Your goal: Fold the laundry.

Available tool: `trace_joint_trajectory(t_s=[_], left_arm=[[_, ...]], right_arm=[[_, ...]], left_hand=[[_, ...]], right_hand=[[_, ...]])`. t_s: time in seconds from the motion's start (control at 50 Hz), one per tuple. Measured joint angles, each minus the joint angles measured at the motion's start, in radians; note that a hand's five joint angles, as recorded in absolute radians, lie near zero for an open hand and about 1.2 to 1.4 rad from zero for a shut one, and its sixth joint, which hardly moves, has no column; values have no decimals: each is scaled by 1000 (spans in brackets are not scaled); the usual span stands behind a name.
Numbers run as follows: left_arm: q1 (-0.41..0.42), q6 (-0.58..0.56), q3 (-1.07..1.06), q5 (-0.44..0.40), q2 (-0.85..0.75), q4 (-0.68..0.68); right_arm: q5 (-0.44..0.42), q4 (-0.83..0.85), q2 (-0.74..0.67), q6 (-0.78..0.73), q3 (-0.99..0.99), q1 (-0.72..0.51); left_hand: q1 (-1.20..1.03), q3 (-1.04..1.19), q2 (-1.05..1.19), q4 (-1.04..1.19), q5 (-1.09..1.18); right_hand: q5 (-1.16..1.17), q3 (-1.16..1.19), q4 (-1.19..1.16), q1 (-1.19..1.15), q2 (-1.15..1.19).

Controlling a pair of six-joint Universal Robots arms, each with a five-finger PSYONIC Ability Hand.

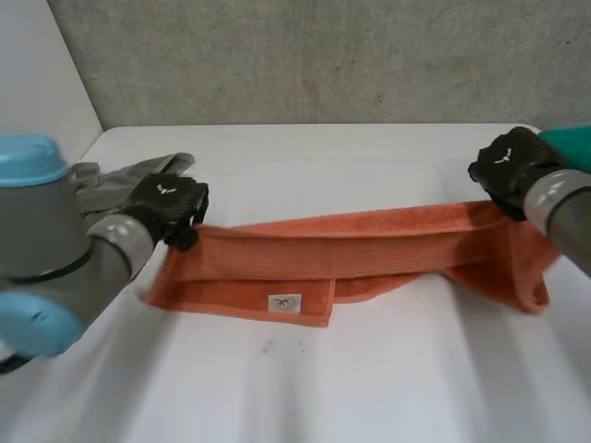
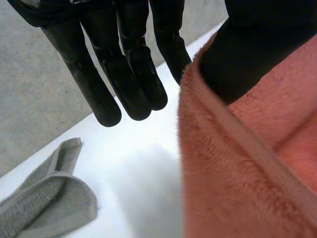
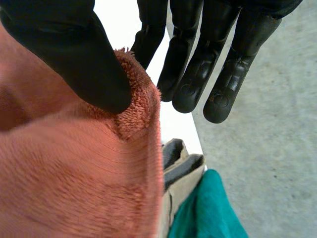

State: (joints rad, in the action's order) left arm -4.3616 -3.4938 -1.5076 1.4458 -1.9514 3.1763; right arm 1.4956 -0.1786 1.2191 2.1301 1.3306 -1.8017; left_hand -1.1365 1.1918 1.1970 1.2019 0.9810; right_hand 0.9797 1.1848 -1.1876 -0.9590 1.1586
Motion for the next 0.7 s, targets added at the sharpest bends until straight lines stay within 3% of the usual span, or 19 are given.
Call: trace_joint_trajectory(t_s=[0.12,0.2,0.36,0.46,0.7], left_arm=[[4,-108,214,17,-146,75],[2,-148,367,22,-189,196],[2,-158,539,26,-157,595],[3,-152,474,31,-102,668],[-9,-152,15,18,43,654]], right_arm=[[12,144,-122,6,-93,-3],[28,399,-190,15,-219,-6],[28,956,-181,25,-347,-14],[21,1030,-142,38,-319,-25],[7,886,-60,68,62,-38]], left_hand=[[0,0,0,0,0],[0,0,0,0,0],[0,1,0,1,0],[0,1,0,1,0],[0,1,1,1,0]], right_hand=[[0,0,0,0,0],[0,0,0,-23,0],[0,0,0,-45,0],[0,0,0,-47,0],[0,0,0,-47,0]])
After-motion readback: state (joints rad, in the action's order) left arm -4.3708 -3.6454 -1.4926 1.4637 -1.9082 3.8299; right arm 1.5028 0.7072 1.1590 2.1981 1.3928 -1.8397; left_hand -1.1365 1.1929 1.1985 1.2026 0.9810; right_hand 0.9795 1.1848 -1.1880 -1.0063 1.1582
